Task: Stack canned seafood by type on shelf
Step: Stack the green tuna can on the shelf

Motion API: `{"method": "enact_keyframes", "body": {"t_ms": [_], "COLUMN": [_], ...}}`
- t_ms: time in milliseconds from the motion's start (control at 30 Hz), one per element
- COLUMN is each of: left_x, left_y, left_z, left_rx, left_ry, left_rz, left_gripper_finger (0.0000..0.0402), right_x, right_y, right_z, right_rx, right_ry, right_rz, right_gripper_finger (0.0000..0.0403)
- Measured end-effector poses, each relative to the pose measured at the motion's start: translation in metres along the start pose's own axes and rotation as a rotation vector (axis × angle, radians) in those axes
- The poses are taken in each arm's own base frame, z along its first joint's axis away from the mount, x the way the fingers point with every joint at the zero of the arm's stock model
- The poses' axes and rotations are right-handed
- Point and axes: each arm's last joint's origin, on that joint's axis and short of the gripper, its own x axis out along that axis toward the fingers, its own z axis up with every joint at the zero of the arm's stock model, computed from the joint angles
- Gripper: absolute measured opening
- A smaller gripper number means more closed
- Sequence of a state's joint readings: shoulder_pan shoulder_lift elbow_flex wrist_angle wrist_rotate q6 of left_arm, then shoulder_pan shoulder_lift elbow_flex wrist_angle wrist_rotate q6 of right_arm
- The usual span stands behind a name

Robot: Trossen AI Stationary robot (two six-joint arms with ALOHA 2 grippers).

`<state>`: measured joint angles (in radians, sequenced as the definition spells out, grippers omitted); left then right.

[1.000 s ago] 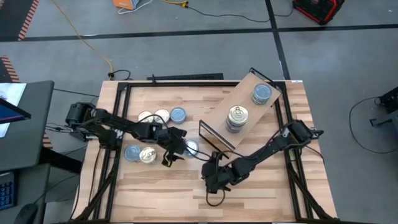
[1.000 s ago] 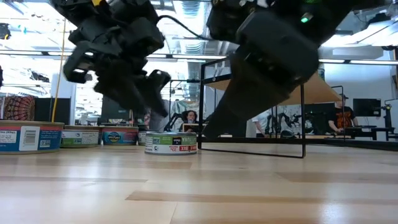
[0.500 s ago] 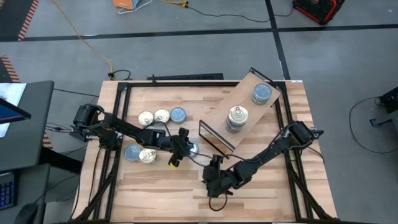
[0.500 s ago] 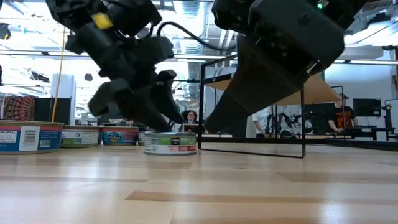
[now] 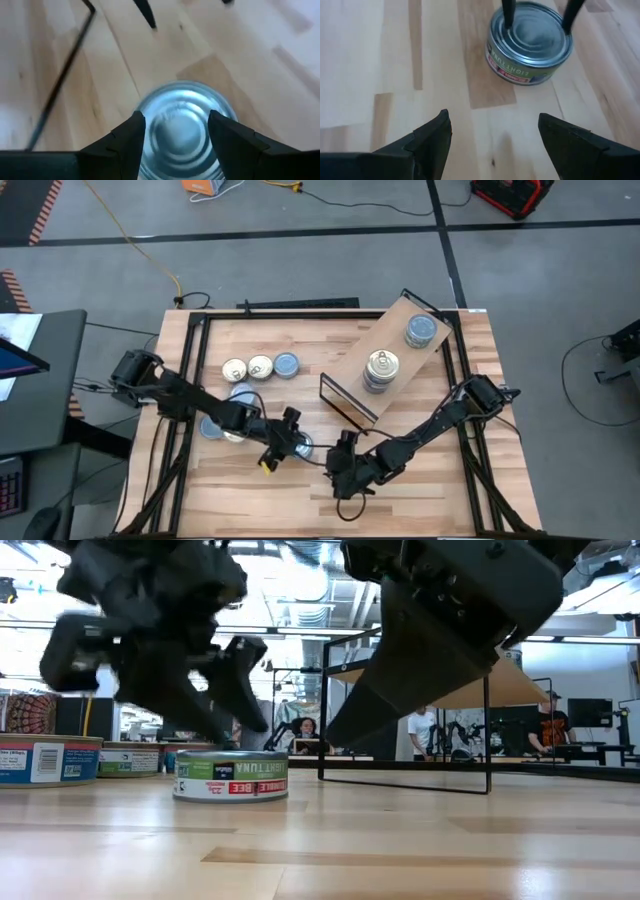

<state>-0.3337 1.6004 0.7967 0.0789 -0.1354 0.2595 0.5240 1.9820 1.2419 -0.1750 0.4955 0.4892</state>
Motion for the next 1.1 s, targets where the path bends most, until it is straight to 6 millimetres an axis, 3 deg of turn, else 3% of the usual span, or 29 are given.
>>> {"method": "enact_keyframes", "body": {"t_ms": [167, 300, 433, 633, 867, 1100], "left_x": [-0.026, -0.038, -0.035, -0.028, -0.025, -0.023], "left_y": [0.002, 0.007, 0.010, 0.010, 0.008, 0.003], "left_z": [0.021, 0.011, -0.008, -0.031, -0.035, -0.025], "left_rx": [-0.076, -0.191, -0.295, -0.351, -0.363, -0.345], "left_ry": [-0.027, 0.105, 0.246, 0.309, 0.256, 0.156], "left_rz": [-0.010, 0.035, 0.085, 0.133, 0.132, 0.059], "left_gripper_finger": [0.0208, 0.0208, 0.0208, 0.0208, 0.0208, 0.0208], "right_x": [0.000, -0.001, 0.000, 0.010, 0.033, 0.043], "right_y": [0.003, 0.005, 0.006, 0.003, -0.001, -0.015], "right_z": [0.005, 0.010, 0.013, 0.009, -0.008, -0.006], "right_rx": [0.028, 0.052, 0.041, 0.025, 0.010, 0.037], "right_ry": [-0.028, -0.078, -0.102, -0.106, -0.052, -0.028], "right_rz": [0.040, 0.066, 0.071, 0.037, -0.026, -0.063], "right_gripper_finger": [0.0324, 0.0324, 0.0324, 0.0324, 0.0324, 0.0324]}}
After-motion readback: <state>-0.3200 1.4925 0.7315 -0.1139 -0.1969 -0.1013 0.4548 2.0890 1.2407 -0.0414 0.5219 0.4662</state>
